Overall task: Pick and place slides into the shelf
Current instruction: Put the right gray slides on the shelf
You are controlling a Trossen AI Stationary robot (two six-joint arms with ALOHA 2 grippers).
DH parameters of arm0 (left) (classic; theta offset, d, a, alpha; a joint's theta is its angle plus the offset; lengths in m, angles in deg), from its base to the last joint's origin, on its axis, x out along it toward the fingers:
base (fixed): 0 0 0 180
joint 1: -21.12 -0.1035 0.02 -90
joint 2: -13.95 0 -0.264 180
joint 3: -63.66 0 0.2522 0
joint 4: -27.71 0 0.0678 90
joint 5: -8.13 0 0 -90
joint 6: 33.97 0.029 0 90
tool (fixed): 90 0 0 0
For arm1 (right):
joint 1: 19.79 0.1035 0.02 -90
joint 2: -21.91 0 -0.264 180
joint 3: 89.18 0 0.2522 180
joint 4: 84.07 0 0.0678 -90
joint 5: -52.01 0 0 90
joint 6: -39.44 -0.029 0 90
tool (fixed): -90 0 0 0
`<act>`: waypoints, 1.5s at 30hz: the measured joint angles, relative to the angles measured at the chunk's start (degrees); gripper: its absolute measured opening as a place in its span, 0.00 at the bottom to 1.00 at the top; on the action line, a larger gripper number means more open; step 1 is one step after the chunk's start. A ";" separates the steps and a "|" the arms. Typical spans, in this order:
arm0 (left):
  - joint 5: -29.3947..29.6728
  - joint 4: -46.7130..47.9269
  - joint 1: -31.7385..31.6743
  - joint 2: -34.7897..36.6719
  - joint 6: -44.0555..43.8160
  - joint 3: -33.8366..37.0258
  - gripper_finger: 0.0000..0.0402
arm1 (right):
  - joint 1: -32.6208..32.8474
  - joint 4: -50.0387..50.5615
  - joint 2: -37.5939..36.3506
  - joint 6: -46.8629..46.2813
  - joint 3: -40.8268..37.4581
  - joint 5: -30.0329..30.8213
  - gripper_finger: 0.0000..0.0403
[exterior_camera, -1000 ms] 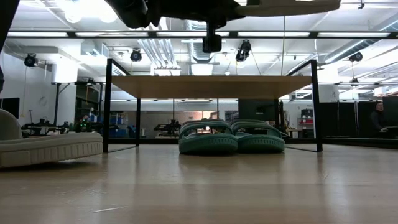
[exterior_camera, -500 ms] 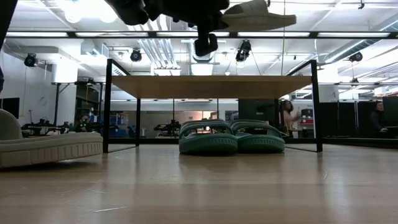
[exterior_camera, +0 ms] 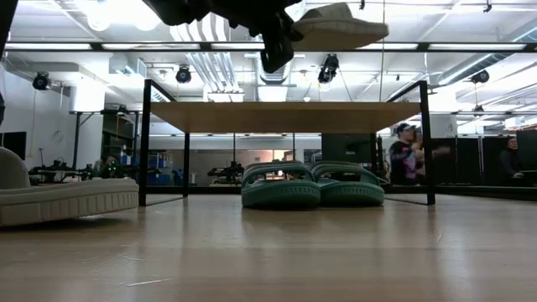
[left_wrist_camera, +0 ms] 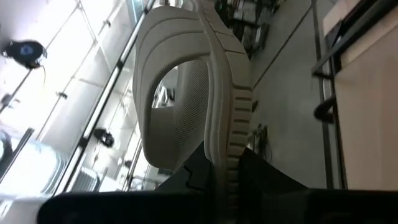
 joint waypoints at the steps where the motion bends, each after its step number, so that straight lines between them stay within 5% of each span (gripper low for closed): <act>1: 0.50 0.05 -0.02 0.07 -0.04 0.00 0.04 | 0.00 -0.01 0.37 3.67 0.00 0.31 0.13; 8: 1.53 0.03 0.00 0.16 -1.47 0.00 0.04 | 0.00 0.54 4.43 14.77 -0.11 0.43 0.16; 14: 3.00 0.51 0.07 0.52 -2.90 0.02 0.04 | 0.00 4.29 9.51 15.50 -0.17 0.71 0.34; 20: 2.95 0.64 0.07 0.55 -4.66 -0.02 0.04 | -0.02 4.32 14.32 18.14 -0.17 10.38 0.53; 25: 2.93 0.91 0.07 0.60 -5.95 -0.02 0.04 | -0.22 4.75 16.57 19.15 -0.17 21.37 0.58; 29: 2.76 0.91 0.08 0.60 -6.08 -0.02 0.04 | -0.56 5.57 16.42 16.36 -0.17 19.52 0.58; 35: 2.24 0.91 0.11 0.60 -9.34 -0.11 0.04 | -0.68 5.04 16.01 7.65 -0.15 9.06 0.58; 45: 0.93 0.53 0.11 0.14 -8.72 -2.15 0.04 | -6.65 1.26 20.40 1.36 -0.11 10.21 0.56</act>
